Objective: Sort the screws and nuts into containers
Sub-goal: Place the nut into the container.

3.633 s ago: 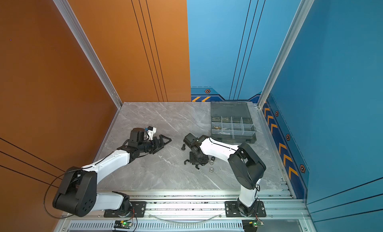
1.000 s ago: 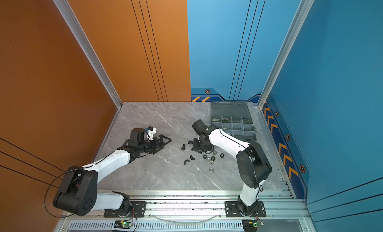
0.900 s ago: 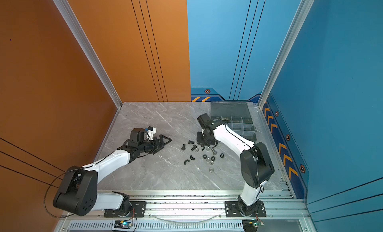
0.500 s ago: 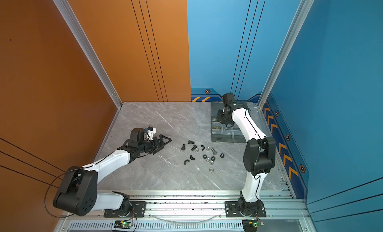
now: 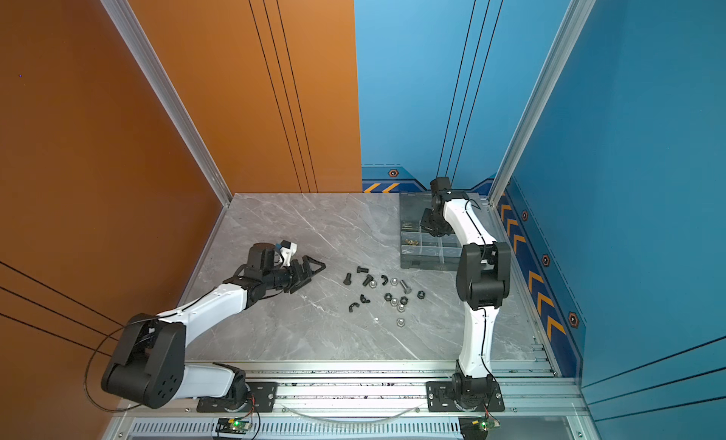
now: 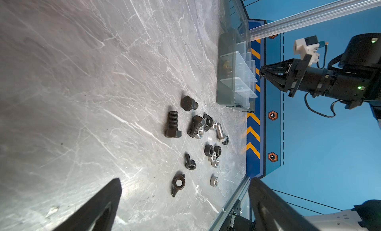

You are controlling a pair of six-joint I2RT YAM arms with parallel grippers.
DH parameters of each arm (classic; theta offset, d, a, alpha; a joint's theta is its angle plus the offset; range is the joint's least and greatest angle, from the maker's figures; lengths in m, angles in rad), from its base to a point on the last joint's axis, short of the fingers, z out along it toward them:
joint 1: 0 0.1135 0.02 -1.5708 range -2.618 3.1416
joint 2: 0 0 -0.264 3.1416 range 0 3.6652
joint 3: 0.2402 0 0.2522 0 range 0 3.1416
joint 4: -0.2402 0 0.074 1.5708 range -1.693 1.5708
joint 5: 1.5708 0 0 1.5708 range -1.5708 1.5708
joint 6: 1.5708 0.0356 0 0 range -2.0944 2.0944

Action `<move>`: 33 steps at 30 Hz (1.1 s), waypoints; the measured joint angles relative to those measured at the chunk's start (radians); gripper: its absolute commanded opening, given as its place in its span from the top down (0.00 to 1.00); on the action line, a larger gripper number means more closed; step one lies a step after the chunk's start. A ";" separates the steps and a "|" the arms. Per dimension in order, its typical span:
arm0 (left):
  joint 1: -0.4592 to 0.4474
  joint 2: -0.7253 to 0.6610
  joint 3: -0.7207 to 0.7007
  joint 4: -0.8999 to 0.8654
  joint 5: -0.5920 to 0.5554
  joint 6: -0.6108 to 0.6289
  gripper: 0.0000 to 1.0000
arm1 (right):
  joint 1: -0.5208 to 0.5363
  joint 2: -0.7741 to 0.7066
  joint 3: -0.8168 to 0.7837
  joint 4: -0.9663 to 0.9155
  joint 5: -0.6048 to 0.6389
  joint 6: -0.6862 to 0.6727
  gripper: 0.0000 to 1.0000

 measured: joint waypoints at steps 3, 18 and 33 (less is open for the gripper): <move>0.000 0.001 0.000 0.000 0.000 0.000 0.02 | 0.000 0.027 0.000 -0.001 0.007 -0.001 1.00; 0.000 0.004 0.000 0.004 0.000 0.000 0.02 | 0.000 0.063 0.000 -0.001 0.031 -0.004 0.71; 0.000 -0.004 0.000 -0.005 0.000 0.000 0.02 | 0.023 -0.057 0.042 -0.098 0.040 -0.041 0.54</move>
